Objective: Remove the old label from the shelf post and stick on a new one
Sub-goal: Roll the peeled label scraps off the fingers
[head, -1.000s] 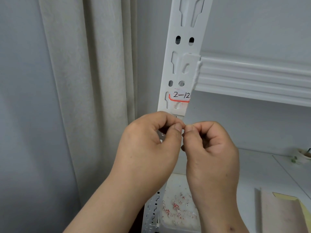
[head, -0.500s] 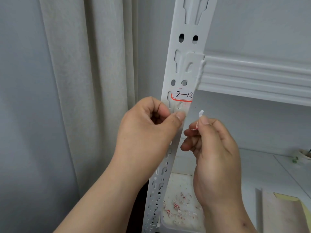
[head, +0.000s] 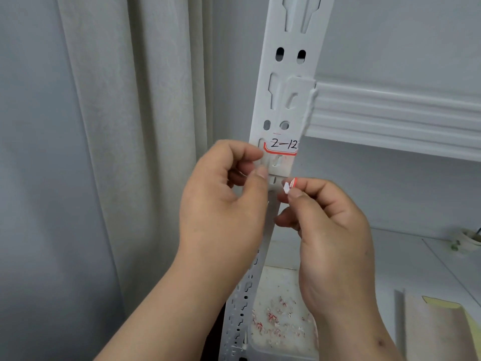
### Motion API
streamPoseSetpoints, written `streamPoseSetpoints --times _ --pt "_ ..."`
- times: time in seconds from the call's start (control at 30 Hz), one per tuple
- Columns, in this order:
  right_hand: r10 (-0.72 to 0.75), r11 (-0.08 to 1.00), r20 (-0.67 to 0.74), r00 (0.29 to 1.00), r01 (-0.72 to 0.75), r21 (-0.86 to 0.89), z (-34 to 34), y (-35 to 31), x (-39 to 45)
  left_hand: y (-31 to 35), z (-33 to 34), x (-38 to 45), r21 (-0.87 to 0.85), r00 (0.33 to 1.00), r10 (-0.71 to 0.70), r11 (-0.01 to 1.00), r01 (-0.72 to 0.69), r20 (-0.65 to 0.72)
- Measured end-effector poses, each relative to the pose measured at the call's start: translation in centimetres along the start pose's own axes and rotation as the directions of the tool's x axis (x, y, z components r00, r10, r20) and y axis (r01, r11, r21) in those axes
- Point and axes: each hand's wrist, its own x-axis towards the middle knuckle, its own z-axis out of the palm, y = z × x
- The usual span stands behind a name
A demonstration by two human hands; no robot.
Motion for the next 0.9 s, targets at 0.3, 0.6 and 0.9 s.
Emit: streamPoseSetpoints --times 0.3,0.6,0.9 --pt "0.044 0.998 0.147 0.988 -0.05 0.036 -0.5 0.4 -0.1 -0.3 -0.1 -1.1 0.113 0.99 0.074 0.99 -0.088 0.121" --pt "0.172 0.932 0.294 0.94 -0.252 0.259 -1.7 0.4 -0.4 -0.3 -0.4 -1.5 0.074 0.981 0.058 0.995 -0.073 0.183" --pt "0.267 0.849 0.323 0.908 -0.38 0.367 -2.5 1.1 -0.9 0.3 0.0 -2.4 -0.002 0.956 -0.148 0.988 0.153 0.253"
